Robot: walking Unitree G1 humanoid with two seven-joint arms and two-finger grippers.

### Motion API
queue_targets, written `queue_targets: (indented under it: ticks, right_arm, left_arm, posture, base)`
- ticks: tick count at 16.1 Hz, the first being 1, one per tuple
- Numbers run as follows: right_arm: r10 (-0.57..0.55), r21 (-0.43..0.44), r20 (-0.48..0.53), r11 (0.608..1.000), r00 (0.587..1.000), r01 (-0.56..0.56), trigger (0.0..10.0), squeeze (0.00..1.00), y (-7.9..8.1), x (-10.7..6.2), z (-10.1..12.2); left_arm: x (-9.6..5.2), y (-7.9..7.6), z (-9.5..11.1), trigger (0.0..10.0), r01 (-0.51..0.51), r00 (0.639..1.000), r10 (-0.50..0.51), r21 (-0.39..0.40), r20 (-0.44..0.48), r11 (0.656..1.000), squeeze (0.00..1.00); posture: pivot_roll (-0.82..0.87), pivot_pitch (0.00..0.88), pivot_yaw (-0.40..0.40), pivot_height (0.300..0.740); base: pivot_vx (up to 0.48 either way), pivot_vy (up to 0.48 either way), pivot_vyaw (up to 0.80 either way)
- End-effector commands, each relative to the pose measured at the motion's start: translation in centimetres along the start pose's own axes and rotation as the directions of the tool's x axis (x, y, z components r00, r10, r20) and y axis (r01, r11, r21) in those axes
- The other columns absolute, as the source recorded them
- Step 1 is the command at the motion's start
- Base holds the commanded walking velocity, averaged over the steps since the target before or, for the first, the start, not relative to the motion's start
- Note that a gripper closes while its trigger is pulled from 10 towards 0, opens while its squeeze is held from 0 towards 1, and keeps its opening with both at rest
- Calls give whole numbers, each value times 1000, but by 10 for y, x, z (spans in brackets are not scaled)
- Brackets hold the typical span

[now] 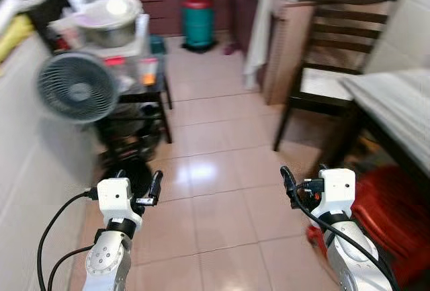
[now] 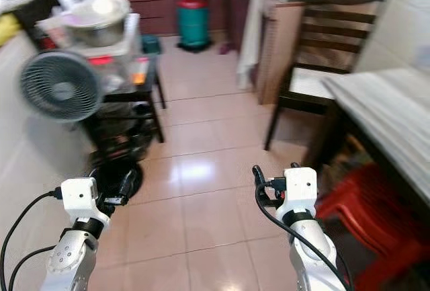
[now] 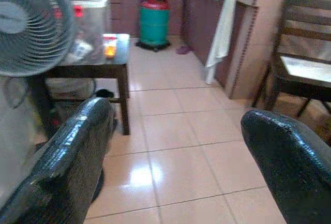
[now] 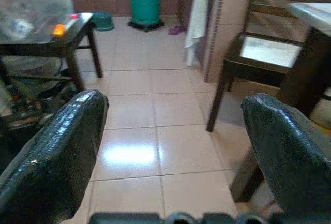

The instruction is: Setting the table

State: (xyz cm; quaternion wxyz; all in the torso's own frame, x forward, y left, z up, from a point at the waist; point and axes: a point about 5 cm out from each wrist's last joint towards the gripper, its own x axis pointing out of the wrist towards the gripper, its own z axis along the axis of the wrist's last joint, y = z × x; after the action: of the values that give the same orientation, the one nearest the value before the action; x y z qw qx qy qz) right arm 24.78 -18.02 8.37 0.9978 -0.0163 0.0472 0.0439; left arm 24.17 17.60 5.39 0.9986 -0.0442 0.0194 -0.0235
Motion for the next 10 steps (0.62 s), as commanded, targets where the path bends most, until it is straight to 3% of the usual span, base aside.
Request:
queue_targets:
  ticks: [1,10]
  right_arm:
    - [-20,3,7,1000,1000,20,10000,0,-2,-1,1]
    - [-35,14,12,999,999,35,10000,0,-1,-2,0]
  left_arm:
    - [2,1,0,10000,9,1000,-9,-3,-13,1000,0]
    - [4,0,-1,10000,50,998,-51,-17,-27,999,0]
  posture:
    - [-61,0,53,740]
    - [-71,0,69,740]
  base:
    - [0,0,-800]
    - [0,0,-800]
